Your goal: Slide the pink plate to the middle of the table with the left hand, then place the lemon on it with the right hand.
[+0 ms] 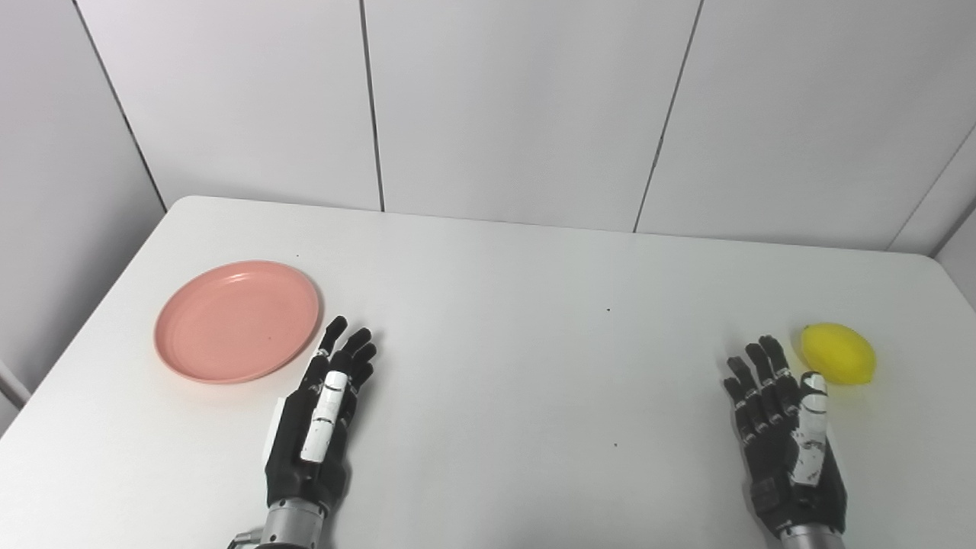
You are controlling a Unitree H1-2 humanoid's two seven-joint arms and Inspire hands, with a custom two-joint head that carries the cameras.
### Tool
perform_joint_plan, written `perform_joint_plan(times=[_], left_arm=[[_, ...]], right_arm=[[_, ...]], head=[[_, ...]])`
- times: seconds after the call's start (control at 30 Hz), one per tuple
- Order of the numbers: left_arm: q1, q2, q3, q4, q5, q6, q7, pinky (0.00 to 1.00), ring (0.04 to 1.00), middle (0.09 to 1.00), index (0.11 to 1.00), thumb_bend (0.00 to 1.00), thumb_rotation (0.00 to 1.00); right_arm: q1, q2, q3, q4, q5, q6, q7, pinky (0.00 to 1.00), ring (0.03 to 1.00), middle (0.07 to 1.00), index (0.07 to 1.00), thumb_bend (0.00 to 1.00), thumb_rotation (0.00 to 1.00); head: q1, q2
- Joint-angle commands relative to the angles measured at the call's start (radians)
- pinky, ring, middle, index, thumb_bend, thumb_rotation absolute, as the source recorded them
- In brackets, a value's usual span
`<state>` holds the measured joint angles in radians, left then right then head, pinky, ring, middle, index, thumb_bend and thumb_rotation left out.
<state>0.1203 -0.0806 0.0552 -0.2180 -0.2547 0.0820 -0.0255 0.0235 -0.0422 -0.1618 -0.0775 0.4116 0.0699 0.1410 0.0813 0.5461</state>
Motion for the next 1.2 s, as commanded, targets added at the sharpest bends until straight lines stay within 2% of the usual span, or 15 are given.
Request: perform_joint_plan(times=[0.0, 1.17], left_arm=[[0.035, -0.021, -0.005, 0.026, -0.003, 0.005, 0.008, 0.94, 0.900, 0.880, 0.901, 0.63, 0.65], [0.020, -0.031, -0.024, 0.112, 0.005, -0.062, 0.011, 0.95, 0.907, 0.878, 0.901, 0.69, 0.62]], right_arm=[[0.028, -0.007, -0.009, 0.056, -0.001, -0.014, 0.005, 1.00, 0.964, 0.985, 0.972, 0.77, 0.97], [0.010, -0.028, -0.021, 0.145, 0.025, -0.056, 0.050, 1.00, 0.985, 0.999, 0.992, 0.78, 0.93]], head=[[0.007, -0.005], [0.036, -0.074]])
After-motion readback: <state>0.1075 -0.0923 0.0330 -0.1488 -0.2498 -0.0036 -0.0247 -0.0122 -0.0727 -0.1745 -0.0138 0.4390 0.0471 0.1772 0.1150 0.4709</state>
